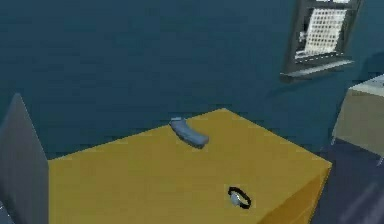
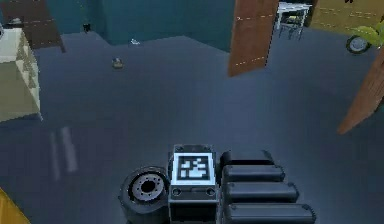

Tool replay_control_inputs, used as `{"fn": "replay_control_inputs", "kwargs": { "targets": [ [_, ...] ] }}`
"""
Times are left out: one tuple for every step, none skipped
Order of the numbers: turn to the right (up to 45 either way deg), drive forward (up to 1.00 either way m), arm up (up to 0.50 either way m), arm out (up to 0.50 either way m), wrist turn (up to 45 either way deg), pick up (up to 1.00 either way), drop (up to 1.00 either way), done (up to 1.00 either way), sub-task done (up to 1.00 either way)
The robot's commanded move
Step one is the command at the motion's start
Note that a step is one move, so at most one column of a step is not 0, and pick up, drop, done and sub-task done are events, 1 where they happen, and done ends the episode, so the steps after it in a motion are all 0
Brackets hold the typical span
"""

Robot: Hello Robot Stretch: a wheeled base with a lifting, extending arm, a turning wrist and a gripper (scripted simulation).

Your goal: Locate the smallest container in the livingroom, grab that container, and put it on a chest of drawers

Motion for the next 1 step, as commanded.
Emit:
{"fn": "replay_control_inputs", "kwargs": {
  "targets": [
    [-45.0, 0.00, 0.00, 0.00, 0.0, 0.00, 0.00, 0.00, 0.00]
  ]
}}
